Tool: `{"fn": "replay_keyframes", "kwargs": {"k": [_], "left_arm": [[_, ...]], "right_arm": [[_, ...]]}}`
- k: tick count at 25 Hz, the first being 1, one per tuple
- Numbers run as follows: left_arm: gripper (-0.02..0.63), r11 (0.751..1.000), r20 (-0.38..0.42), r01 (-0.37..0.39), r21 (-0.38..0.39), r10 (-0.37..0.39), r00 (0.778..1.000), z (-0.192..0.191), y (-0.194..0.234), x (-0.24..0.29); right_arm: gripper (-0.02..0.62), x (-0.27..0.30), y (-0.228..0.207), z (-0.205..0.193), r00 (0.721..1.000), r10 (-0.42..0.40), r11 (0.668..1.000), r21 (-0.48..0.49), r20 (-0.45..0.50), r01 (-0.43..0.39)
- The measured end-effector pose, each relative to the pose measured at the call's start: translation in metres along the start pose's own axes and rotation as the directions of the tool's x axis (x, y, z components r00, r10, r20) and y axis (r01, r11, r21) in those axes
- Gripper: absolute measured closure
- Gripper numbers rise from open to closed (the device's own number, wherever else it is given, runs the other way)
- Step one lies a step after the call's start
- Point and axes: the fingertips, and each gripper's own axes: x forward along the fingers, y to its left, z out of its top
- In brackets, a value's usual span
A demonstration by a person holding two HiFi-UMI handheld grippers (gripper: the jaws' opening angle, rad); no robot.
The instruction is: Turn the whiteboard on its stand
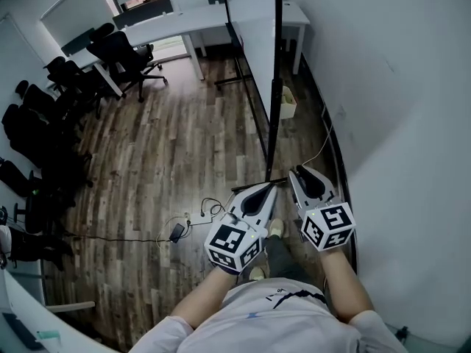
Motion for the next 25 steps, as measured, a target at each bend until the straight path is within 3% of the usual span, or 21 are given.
{"fn": "replay_keyframes", "kwargs": {"k": [8, 16, 25], "left_arm": [[0.594, 0.997, 0.011, -0.073, 0.029, 0.073, 0.997, 0.032, 0.073, 0.075], [0.594, 0.989, -0.002, -0.146, 0.017, 0.146, 0.989, 0.043, 0.127, 0.146], [0.594, 0.977, 0.002, -0.207, 0.048, 0.207, 0.978, 0.038, 0.164, 0.183]], "right_arm": [[0.480, 0.120, -0.080, 0.004, 0.999, -0.036, 0.999, -0.003, -0.013, 0.036], [0.419, 0.214, -0.145, -0.022, 0.995, -0.049, 0.998, -0.041, -0.087, 0.046], [0.364, 0.275, -0.172, -0.058, 0.990, -0.050, 0.996, -0.084, -0.135, 0.039]]}}
